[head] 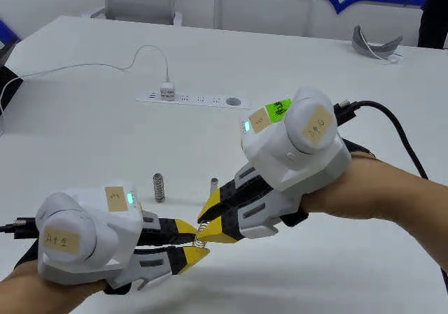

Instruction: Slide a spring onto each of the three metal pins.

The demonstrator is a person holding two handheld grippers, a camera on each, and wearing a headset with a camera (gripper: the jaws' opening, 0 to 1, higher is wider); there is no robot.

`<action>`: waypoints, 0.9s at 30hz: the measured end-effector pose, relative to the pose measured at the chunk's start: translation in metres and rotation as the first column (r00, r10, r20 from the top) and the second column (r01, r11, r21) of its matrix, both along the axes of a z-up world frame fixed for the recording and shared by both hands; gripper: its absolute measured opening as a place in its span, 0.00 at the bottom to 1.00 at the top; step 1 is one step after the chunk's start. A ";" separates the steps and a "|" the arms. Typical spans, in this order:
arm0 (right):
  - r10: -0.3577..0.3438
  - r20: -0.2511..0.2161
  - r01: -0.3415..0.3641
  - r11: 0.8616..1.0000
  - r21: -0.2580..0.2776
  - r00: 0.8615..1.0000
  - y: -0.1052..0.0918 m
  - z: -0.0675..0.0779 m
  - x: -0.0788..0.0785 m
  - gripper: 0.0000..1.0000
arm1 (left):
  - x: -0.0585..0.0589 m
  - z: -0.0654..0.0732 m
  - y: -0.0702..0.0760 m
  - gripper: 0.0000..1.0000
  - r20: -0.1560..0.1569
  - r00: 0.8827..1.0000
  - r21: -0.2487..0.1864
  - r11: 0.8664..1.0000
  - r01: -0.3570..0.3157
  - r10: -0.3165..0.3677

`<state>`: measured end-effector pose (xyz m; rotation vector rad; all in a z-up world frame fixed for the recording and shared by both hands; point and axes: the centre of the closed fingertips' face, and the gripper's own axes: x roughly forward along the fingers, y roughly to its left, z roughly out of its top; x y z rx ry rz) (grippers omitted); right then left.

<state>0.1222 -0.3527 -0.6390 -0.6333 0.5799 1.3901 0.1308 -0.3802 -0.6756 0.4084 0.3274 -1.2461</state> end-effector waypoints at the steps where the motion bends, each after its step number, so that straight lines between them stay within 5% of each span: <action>1: -0.002 0.000 0.002 1.000 0.005 1.000 0.001 0.000 0.000 0.12 | 0.000 0.000 0.000 0.10 -0.003 1.000 -0.006 1.000 -0.003 0.003; 16: -0.059 0.002 0.059 0.997 0.052 0.998 0.004 0.000 0.006 0.16 | 0.007 0.001 0.005 0.10 -0.049 0.997 -0.065 0.996 -0.066 0.063; 27: -0.108 0.003 0.108 0.989 0.098 0.994 0.008 0.001 0.011 0.12 | 0.009 0.003 0.005 0.10 -0.050 0.995 -0.078 0.993 -0.086 0.082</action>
